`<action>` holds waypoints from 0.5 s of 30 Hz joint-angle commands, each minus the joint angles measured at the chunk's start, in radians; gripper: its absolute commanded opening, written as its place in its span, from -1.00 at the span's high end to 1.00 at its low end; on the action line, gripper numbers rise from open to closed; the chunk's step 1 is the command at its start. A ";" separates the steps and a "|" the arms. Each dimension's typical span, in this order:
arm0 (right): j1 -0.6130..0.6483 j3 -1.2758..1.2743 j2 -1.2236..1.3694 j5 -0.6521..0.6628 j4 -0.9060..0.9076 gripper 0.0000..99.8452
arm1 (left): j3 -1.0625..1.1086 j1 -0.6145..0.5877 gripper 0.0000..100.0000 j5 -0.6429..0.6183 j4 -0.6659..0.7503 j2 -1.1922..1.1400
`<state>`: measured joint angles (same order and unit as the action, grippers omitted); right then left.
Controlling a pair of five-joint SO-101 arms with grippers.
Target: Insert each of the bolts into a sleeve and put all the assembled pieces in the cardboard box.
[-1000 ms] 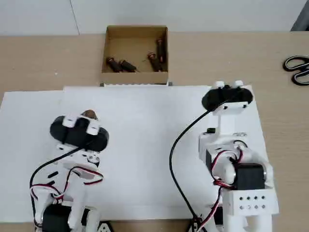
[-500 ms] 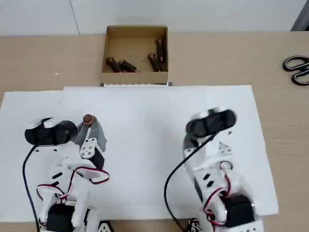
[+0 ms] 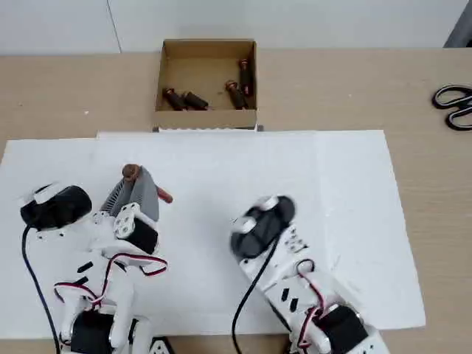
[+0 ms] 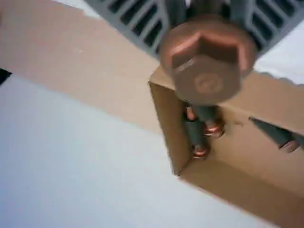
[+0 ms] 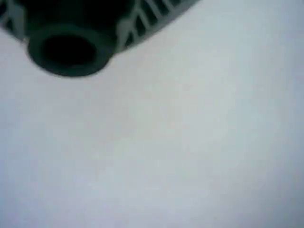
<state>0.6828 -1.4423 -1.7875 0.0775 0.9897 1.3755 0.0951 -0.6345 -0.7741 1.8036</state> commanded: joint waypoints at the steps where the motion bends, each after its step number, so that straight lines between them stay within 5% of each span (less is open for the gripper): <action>1: 0.045 0.005 -0.008 0.031 -0.024 1.00 | -0.012 0.080 0.99 -0.011 0.040 0.014; 15: 0.054 -0.018 -0.008 0.068 -0.024 1.00 | -0.005 0.290 0.99 -0.141 0.034 0.014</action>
<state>0.7288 -1.4684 -1.7875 0.1143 0.9897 1.3755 0.3590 -0.7710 -0.7695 1.8036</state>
